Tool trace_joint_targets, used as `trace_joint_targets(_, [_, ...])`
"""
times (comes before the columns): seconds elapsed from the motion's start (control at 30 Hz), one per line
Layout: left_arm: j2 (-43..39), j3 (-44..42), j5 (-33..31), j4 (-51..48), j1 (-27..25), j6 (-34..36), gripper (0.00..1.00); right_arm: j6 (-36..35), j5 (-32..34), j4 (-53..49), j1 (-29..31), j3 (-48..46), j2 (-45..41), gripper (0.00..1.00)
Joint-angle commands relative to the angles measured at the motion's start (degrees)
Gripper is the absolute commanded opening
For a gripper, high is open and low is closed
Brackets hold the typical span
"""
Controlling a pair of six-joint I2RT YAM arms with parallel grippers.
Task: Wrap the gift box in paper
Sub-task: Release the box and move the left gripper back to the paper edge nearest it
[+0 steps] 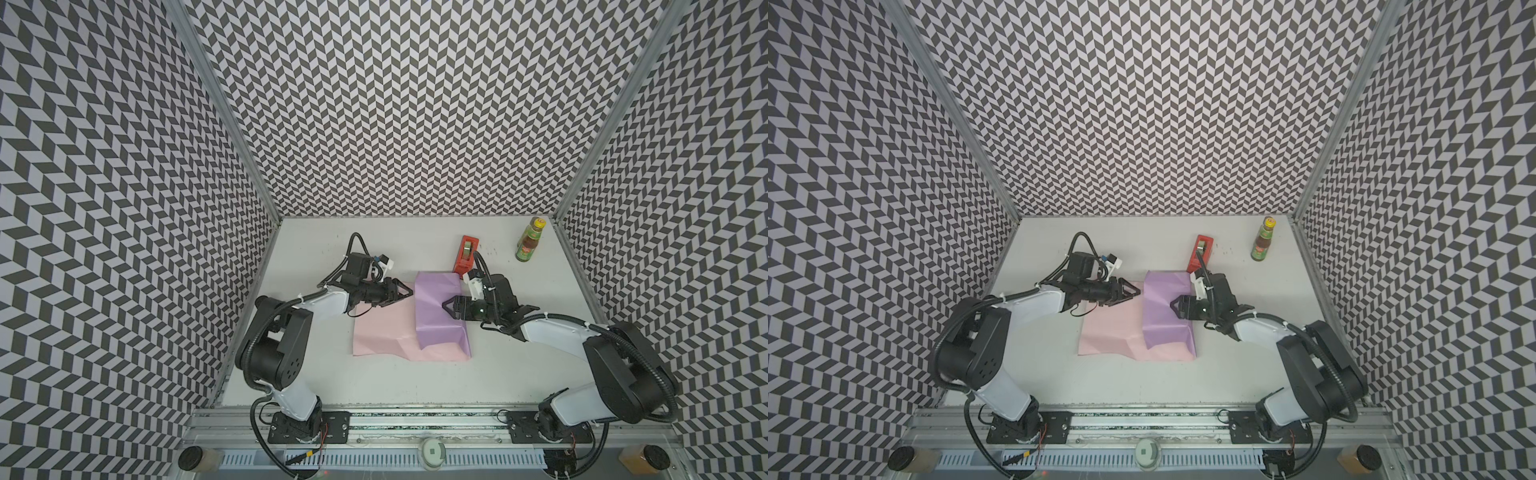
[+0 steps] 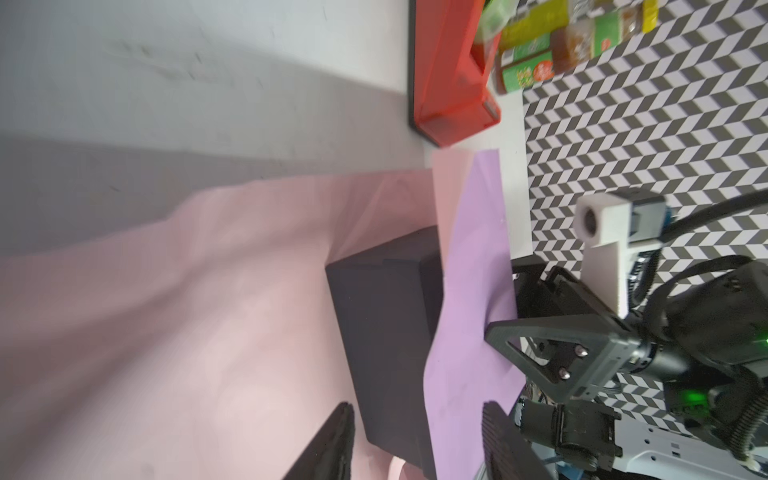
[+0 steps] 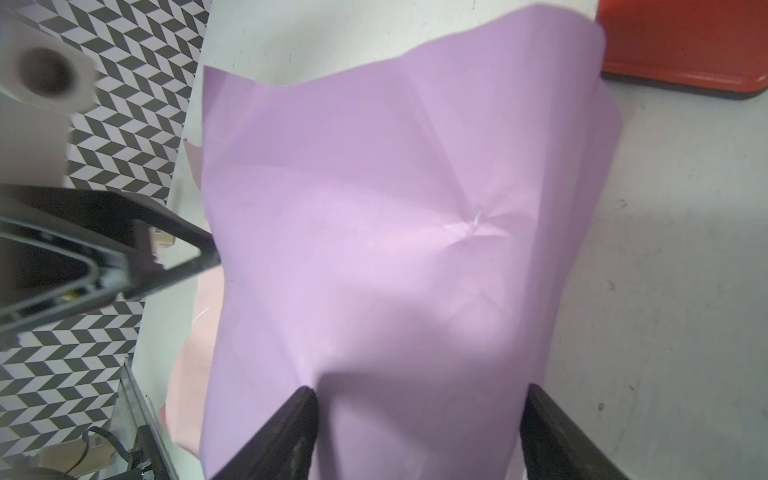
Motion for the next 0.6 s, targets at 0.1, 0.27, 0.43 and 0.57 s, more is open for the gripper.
trace_joint_targets(0.1, [-10.0, -7.4, -7.7, -5.6, 13.3, 4.5, 0.65, -3.0, 3.3, -8.2, 0.3, -3.1, 3.2, 0.74])
trace_joint_targets(0.27, [-10.0, -8.9, -14.1, -10.2, 17.0, 8.9, 0.71, -3.5, 2.2, -7.5, 0.3, -2.4, 3.8, 0.74])
trace_joint_targets(0.43, [-7.2, -10.5, -13.8, -11.1, 16.9, 9.4, 0.72, -3.8, 1.7, -7.3, 0.3, -1.8, 4.0, 0.74])
trace_joint_targets(0.57, [-5.4, -11.0, -12.3, -12.3, 17.0, 10.1, 0.72, -3.8, 0.9, -6.7, 0.3, -1.6, 4.4, 0.74])
